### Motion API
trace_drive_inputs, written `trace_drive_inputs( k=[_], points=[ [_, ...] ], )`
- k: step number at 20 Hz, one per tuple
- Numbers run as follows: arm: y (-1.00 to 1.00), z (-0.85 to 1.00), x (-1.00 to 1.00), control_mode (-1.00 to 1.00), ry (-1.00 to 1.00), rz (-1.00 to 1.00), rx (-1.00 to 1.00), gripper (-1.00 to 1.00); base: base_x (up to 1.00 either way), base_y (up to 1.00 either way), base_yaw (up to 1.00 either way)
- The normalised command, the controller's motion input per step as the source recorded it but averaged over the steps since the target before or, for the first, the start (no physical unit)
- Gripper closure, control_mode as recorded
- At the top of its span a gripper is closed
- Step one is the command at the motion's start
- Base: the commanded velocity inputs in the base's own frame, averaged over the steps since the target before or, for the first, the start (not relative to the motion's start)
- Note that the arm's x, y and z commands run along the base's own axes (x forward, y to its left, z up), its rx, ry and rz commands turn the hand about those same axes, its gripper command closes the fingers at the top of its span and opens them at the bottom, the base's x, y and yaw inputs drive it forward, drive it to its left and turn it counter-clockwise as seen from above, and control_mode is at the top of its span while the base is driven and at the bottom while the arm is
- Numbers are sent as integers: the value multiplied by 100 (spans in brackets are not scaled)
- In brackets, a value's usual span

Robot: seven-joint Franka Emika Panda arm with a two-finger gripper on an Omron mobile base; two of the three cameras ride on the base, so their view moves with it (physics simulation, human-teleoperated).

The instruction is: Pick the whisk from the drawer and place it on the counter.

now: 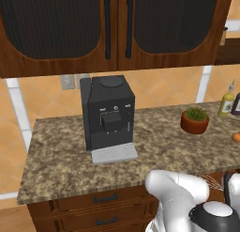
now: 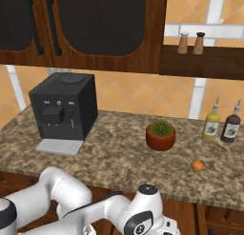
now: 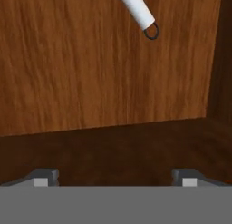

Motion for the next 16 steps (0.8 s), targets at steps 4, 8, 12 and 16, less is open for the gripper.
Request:
trace_drive_inputs(
  k=[4, 8, 12, 16],
  points=[
    [-38, -22, -100, -100, 0, 1, 4, -100, 0, 0, 0],
    [-46, -11, -100, -100, 0, 0, 6, -100, 0, 0, 0],
    [-17, 33, -17, -100, -2, 0, 10, -100, 0, 0, 0],
    [-2, 96, 2, -100, -6, 6, 4, -100, 0, 0, 0]
  ],
)
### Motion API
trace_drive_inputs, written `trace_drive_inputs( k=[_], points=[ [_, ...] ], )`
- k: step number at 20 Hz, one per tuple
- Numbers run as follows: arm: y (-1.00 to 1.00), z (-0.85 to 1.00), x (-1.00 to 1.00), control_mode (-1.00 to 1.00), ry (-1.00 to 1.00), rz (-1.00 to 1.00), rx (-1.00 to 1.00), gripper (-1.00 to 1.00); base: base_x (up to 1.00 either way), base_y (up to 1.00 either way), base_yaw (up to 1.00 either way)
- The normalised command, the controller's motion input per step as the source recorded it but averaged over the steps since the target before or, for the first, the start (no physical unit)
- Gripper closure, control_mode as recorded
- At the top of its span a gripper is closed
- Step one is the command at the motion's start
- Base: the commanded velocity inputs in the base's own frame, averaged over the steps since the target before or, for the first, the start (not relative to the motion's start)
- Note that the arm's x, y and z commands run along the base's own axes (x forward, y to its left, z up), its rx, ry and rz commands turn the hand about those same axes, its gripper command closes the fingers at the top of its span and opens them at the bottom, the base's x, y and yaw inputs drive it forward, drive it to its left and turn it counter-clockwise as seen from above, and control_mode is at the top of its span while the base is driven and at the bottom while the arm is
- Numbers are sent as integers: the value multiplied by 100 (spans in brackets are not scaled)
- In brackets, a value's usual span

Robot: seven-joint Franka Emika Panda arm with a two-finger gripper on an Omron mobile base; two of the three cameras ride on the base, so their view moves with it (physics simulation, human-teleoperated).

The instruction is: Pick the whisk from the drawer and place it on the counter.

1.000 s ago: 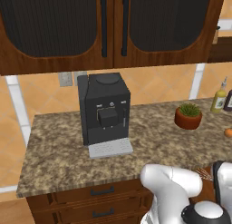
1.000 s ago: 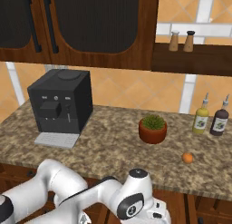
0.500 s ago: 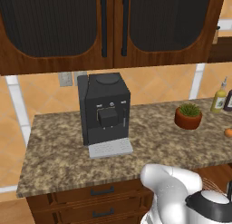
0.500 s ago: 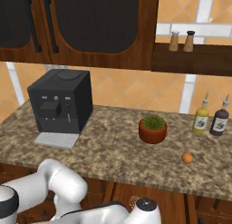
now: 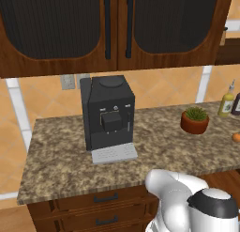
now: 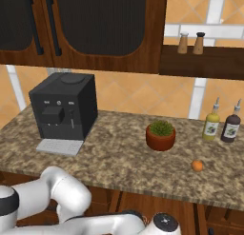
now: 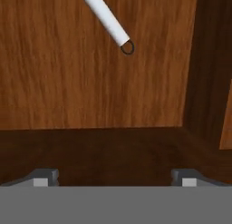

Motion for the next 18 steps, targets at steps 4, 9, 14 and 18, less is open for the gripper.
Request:
trace_drive_inputs(
  k=[4, 9, 14, 18],
  points=[
    [8, 39, 65, -100, -23, 15, 2, -100, 0, 0, 0],
    [3, 3, 33, -100, -43, 32, 2, -100, 0, 0, 0],
    [11, 30, -9, -100, -6, 28, 0, -100, 0, 0, 0],
    [17, 0, 0, -100, -2, 19, 0, -100, 0, 0, 0]
  ],
)
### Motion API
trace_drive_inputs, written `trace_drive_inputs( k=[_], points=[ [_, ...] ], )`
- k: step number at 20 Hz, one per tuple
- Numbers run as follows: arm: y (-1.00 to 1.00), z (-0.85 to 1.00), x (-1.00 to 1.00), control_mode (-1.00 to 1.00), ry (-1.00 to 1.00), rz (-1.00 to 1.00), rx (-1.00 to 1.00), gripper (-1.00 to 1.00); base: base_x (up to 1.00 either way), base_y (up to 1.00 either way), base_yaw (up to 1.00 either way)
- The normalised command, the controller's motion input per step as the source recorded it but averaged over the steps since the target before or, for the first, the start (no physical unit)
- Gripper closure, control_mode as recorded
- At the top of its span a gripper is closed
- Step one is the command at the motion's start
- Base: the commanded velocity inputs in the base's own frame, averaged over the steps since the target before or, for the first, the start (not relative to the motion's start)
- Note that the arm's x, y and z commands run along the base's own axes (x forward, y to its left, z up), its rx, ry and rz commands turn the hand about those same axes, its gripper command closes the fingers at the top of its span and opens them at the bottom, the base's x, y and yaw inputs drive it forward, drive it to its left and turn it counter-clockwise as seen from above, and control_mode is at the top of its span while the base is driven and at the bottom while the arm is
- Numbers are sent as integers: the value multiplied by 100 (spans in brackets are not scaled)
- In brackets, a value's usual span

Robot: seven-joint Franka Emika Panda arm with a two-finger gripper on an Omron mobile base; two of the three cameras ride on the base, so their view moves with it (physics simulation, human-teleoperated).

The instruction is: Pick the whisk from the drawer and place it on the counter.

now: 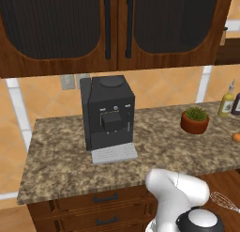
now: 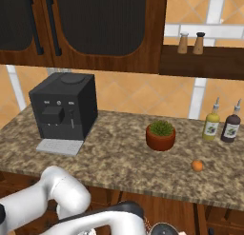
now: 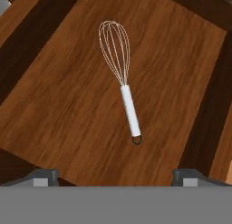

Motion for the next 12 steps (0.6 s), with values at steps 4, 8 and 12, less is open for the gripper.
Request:
trace_drive_inputs(
  k=[4, 8, 12],
  points=[
    [4, -18, 30, -100, -12, 24, 0, -100, 0, 0, 0],
    [3, -5, 48, -100, 1, 22, 0, -100, 0, 0, 0],
    [0, -16, 28, -100, 6, 5, 0, -100, 0, 0, 0]
  ],
)
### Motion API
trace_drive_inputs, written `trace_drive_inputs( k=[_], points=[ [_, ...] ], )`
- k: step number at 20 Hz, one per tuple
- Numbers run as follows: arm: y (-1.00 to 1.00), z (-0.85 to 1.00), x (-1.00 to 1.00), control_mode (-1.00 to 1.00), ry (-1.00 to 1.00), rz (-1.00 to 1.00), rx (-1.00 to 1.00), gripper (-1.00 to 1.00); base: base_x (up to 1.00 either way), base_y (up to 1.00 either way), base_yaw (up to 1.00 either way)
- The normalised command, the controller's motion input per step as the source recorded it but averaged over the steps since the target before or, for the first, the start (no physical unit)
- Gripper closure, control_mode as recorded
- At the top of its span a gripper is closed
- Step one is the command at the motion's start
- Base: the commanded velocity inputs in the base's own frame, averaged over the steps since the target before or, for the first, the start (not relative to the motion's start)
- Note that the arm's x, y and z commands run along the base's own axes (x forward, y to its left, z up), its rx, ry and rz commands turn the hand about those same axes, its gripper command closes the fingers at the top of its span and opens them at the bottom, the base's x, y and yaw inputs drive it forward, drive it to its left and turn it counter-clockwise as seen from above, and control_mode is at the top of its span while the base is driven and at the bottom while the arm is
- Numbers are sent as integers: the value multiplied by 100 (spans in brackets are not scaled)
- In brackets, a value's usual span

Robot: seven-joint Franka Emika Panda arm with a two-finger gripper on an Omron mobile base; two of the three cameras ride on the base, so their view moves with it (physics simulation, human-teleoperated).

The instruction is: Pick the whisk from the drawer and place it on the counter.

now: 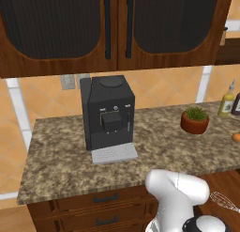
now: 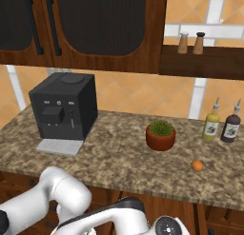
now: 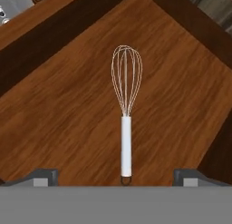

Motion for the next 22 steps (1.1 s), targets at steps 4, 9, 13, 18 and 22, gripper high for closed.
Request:
trace_drive_inputs(
  k=[4, 9, 13, 18, 22],
  points=[
    [3, -32, 3, -100, 6, 0, 1, -100, 0, 0, 0],
    [3, -30, 17, -100, 1, 0, 0, -100, 0, 0, 0],
    [-4, -33, 26, -100, 3, 0, 0, -100, 0, 0, 0],
    [-7, -37, 28, -100, 11, 0, 0, -100, 0, 0, 0],
    [-5, -39, 16, -100, 7, 0, 0, -100, 0, 0, 0]
  ],
)
